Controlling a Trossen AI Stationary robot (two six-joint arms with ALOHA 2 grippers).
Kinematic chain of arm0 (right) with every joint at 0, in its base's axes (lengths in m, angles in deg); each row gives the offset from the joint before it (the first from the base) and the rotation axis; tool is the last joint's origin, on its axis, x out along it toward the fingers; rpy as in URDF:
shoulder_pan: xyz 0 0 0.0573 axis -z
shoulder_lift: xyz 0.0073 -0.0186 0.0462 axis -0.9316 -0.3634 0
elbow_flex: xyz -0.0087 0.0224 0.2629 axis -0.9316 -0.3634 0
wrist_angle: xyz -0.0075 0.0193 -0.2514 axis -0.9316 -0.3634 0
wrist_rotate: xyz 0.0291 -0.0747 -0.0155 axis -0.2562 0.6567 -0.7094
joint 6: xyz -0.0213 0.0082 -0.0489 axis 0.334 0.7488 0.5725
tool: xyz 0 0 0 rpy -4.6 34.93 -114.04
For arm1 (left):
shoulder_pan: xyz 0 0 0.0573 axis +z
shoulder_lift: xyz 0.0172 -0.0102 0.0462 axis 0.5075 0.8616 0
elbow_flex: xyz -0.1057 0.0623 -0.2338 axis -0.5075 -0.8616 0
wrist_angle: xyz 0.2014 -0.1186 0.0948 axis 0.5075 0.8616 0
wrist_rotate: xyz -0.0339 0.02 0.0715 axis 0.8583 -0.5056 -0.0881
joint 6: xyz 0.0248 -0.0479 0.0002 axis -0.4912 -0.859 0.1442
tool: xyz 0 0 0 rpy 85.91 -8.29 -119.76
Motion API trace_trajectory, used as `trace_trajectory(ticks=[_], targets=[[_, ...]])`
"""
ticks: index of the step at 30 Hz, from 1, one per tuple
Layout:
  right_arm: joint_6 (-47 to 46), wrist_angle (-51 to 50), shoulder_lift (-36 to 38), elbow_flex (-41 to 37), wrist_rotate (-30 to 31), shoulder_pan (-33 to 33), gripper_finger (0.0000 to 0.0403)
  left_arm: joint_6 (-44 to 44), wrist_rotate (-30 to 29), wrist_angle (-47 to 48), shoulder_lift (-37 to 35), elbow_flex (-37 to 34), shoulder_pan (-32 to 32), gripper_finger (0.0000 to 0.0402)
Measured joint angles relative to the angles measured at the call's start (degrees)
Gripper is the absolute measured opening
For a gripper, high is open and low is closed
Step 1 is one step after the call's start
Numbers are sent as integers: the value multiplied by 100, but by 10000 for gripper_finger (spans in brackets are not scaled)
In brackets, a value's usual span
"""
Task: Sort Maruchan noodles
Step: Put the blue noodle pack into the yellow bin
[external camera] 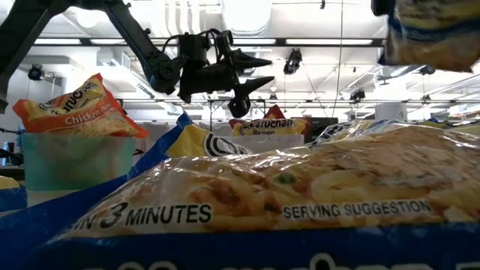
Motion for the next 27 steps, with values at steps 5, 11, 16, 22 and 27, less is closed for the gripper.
trace_trajectory(ticks=[5, 11, 16, 22, 27], targets=[[280, 14, -182, -376, -361, -353, 53, -35, -20, -98, 0, 0, -96, 140], [441, 161, -470, -590, -444, -550, 53, -35, -43, -111, 0, 0, -145, 140], [699, 163, -840, -647, -446, -630, 53, -35, -70, -135, 0, 0, -180, 140], [995, 125, -1311, -647, -446, -639, 53, -35, -72, -133, 0, 0, -208, 140], [1280, -334, -1689, -650, -359, -639, 53, -35, -71, -133, 0, 0, -252, 140]])
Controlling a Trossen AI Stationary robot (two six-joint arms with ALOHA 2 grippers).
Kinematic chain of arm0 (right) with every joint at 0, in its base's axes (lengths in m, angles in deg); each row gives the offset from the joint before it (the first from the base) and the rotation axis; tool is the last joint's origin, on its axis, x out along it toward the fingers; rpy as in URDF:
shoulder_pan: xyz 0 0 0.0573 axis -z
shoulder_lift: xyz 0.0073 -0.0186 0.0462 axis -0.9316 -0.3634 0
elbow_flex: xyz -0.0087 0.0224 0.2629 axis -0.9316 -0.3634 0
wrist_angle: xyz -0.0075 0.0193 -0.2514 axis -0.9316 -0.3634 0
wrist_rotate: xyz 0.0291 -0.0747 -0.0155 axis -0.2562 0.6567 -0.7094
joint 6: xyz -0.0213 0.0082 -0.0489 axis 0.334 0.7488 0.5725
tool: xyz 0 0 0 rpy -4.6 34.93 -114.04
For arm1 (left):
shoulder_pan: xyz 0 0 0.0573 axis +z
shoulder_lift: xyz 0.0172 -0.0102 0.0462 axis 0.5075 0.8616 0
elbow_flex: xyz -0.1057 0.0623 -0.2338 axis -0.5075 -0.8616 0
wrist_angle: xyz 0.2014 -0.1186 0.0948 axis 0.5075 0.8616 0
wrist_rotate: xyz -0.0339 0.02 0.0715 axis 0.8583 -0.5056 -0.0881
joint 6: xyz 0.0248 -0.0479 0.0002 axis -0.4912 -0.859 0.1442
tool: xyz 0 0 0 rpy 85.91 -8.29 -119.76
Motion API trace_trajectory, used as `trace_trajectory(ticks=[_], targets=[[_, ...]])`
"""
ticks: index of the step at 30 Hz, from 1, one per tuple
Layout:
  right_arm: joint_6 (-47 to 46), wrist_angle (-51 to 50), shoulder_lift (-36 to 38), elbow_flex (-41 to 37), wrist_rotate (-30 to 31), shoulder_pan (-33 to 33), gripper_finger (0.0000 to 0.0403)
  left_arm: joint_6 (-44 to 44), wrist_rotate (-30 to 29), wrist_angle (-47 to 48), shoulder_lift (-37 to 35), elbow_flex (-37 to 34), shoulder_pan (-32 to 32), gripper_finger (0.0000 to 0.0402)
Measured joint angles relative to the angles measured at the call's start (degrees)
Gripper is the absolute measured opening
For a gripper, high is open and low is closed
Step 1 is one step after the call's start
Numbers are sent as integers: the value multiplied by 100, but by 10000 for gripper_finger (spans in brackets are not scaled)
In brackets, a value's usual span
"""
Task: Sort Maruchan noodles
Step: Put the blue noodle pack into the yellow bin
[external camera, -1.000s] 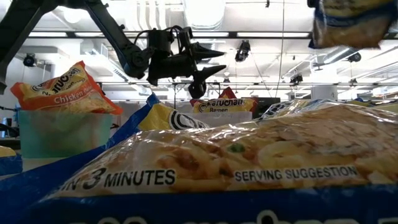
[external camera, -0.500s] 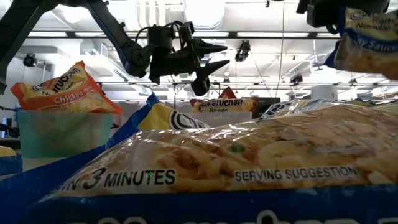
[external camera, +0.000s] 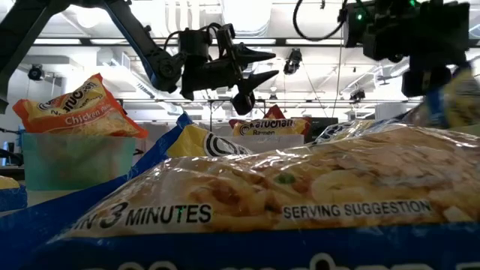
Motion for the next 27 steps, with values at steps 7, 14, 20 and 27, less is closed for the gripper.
trace_trajectory(ticks=[7, 14, 20, 27], targets=[[22, -88, -229, 21, 630, 2, 53, 0, -1, 0, 0, 0, -15, 140], [-534, -58, 29, 239, 681, 1, 54, -42, 1, 0, 0, 0, -28, 140], [-1348, 540, 410, 258, 716, -48, 65, -3, 157, 0, 0, -2, -196, 139], [-1904, 1765, 602, 219, 732, -543, 70, 72, 342, -7, -114, -7, -472, 139]])
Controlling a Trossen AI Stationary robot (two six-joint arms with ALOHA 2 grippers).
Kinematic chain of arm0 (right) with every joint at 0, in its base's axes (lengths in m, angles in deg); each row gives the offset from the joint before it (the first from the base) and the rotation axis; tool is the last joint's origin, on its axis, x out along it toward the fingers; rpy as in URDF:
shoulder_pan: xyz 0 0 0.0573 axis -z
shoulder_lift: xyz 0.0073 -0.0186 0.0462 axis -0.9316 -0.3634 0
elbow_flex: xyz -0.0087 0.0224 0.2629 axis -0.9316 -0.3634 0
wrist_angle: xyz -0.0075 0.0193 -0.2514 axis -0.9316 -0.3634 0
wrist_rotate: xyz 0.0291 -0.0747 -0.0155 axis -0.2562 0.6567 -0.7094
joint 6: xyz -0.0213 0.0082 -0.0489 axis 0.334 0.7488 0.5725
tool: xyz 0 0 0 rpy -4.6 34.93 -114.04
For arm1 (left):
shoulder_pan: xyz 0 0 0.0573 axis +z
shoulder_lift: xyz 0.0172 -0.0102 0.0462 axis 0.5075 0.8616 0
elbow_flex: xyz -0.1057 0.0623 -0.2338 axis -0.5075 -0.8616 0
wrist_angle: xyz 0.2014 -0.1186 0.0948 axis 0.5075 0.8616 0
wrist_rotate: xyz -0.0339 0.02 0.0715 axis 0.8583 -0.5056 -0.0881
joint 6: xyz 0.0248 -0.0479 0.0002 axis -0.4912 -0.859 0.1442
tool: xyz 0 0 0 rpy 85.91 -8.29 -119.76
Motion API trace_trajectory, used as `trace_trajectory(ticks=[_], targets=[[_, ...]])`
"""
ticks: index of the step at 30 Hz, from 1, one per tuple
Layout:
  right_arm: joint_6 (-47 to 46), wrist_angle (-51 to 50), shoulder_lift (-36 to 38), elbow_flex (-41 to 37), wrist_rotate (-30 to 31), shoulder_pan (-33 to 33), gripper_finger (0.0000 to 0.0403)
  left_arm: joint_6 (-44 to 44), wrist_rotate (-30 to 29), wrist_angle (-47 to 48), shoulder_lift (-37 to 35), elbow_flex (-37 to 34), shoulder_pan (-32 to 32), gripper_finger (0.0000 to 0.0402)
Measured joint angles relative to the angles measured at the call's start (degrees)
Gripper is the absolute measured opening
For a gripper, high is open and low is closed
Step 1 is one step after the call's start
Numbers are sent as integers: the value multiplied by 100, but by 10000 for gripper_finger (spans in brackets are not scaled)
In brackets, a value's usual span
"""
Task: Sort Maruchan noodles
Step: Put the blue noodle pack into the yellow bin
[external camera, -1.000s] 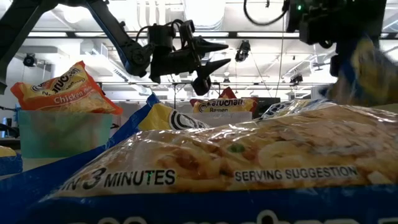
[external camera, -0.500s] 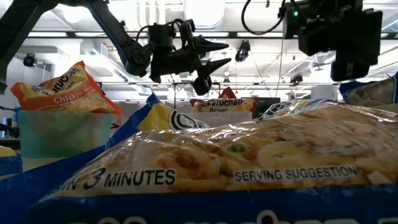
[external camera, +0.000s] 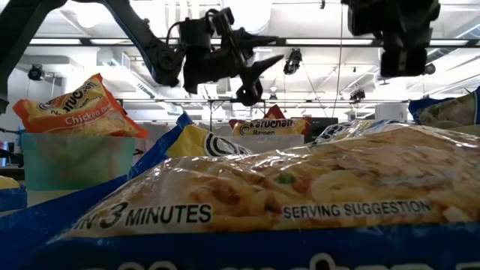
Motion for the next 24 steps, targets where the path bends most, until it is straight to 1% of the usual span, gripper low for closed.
trace_trajectory(ticks=[3, 7, 10, 13, 16, 19, 22, 24], targets=[[0, 581, -17, -4, 19, -360, 53, -25, 222, 21, -57, -3, -160, 139], [-113, 1558, -52, -13, 474, -898, 38, -257, 522, 39, -117, -28, -440, 139], [-236, 2085, -72, -17, 532, -1258, 39, -432, 606, 187, -163, -112, -739, 139], [-385, 2336, -72, -20, 797, -1550, 48, -499, 602, 343, -267, -273, -1064, 139], [-444, 2361, -72, -32, 1138, -1752, 65, -501, 453, 587, -451, -479, -1375, 139], [-656, 2424, -189, -68, 1466, -1912, 85, -502, 115, 990, -627, -678, -1667, 139], [-819, 2502, -500, -83, 1492, -2063, 106, -500, -315, 1453, -821, -901, -1954, 139], [-938, 2755, -779, -83, 1499, -2190, 119, -496, -623, 1790, -942, -1040, -2157, 139]])
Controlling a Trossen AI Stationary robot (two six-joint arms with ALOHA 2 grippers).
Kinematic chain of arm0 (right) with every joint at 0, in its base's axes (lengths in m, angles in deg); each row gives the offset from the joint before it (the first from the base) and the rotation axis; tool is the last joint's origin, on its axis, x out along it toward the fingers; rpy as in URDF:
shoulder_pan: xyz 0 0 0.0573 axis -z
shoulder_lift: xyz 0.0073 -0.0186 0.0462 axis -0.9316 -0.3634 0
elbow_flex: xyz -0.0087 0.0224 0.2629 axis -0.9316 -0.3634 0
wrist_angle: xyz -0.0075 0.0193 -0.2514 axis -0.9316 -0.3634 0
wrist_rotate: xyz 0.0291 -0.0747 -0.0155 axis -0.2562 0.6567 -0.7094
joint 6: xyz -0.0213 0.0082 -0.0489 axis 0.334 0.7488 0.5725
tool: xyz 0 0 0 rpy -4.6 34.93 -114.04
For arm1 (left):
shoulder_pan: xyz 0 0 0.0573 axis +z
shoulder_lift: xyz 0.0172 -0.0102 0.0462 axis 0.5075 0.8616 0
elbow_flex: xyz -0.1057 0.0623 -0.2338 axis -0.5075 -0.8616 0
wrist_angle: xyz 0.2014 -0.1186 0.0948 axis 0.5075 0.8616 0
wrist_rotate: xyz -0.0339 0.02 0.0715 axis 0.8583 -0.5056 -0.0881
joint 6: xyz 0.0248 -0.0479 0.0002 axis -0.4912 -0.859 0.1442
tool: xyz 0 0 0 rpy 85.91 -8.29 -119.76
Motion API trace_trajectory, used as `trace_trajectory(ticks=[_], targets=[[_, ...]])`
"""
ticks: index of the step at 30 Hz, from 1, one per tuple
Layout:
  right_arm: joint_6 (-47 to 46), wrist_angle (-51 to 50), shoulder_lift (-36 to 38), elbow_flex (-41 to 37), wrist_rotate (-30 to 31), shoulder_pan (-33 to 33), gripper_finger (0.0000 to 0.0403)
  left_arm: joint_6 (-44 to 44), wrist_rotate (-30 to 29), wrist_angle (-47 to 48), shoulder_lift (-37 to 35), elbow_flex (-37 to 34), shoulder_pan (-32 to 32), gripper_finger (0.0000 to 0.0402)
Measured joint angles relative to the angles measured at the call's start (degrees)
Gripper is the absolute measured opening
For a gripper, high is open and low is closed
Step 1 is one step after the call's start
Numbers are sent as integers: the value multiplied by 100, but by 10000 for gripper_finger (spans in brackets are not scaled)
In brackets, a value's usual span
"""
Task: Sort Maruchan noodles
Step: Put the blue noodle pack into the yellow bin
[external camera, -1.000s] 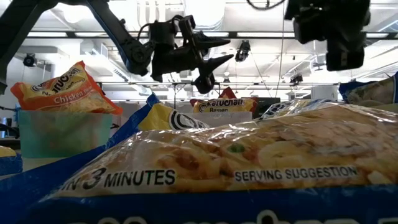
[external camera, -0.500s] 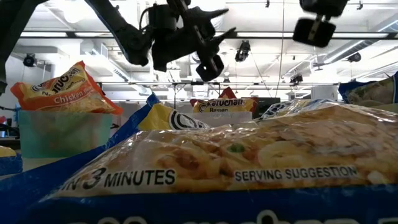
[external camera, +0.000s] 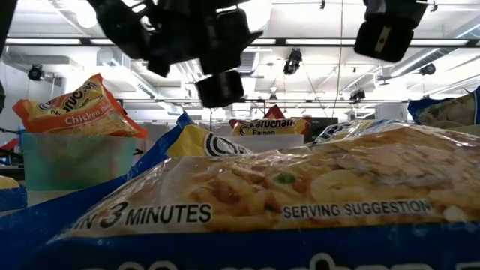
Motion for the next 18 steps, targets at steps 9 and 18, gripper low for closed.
trace_trajectory(ticks=[9, 18], targets=[[-748, 1328, -1221, 10, -158, -519, 155, -224, -1537, 768, -569, -749, -1160, 139], [-1329, 2385, -2429, 67, 219, -694, 157, -775, -3363, 868, -513, -1157, -2262, 139]])
